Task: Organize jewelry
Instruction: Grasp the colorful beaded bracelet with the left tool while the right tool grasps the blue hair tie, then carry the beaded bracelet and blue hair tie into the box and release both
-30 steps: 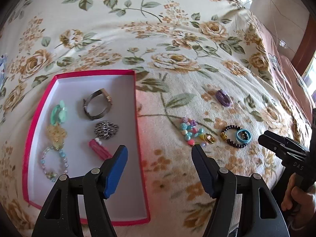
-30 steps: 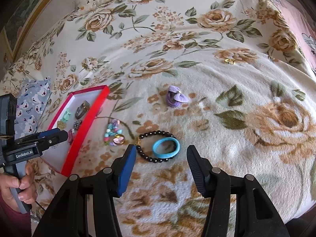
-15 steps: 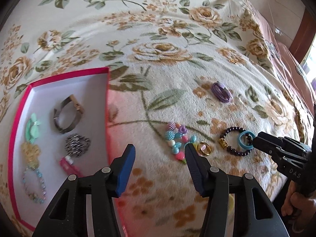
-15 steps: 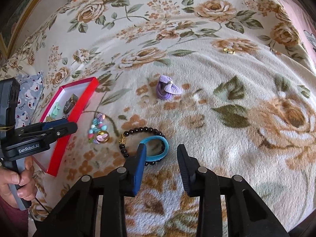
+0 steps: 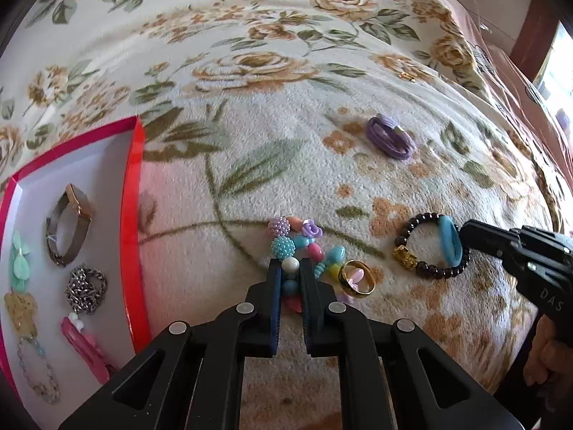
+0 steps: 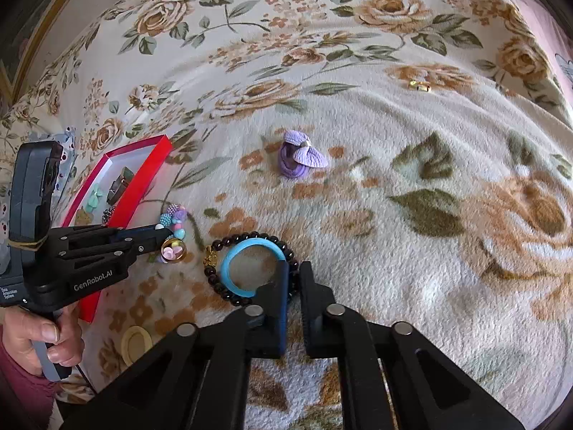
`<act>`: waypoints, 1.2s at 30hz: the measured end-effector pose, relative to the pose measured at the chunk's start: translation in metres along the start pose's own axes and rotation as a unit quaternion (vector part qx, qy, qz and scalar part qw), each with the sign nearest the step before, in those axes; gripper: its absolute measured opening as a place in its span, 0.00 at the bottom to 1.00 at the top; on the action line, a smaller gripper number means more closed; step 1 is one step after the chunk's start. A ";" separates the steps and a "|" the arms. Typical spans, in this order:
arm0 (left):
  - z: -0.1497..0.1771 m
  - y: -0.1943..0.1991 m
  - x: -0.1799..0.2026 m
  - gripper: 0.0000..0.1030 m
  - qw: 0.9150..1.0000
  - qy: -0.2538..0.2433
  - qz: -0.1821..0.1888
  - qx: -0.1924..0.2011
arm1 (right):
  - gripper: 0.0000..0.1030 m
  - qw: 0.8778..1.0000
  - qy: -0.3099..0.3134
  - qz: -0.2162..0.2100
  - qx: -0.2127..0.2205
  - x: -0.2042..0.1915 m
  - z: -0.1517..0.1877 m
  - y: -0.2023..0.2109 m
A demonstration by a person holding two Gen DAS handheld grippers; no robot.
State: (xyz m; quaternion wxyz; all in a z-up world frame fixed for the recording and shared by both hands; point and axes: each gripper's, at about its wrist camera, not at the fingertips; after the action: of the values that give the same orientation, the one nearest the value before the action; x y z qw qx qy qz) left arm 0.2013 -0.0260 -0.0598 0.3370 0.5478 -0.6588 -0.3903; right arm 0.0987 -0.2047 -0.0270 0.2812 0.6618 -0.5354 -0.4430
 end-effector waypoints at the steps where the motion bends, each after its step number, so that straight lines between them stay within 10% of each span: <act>1: 0.001 0.002 0.000 0.08 1.000 -0.001 0.003 0.002 | 0.00 1.000 0.001 0.002 0.003 0.000 -0.001 0.002; 21: 0.013 0.073 -0.022 0.08 0.997 0.031 0.038 0.062 | 0.22 0.999 0.013 -0.015 -0.027 -0.019 -0.002 -0.016; 27: 0.015 0.088 -0.032 0.08 0.996 0.040 0.040 0.074 | 0.03 0.999 0.024 -0.001 -0.020 -0.023 -0.004 -0.021; 36: 0.029 0.115 -0.052 0.08 0.993 0.059 0.031 0.094 | 0.03 0.999 0.034 -0.027 0.004 -0.044 -0.010 -0.004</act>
State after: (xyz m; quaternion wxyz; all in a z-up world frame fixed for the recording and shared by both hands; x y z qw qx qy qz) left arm 0.1323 0.0406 0.0278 0.3345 0.5786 -0.6880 -0.2828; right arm 0.1081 -0.1625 -0.0138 0.2843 0.6923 -0.5090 -0.4253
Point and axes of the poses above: each gripper's, at about its wrist camera, not at the fingertips, and y roughly against the way its jaws point, x to its right, z to its underside, and after that the axes turned 6 degrees about -z, right-handed
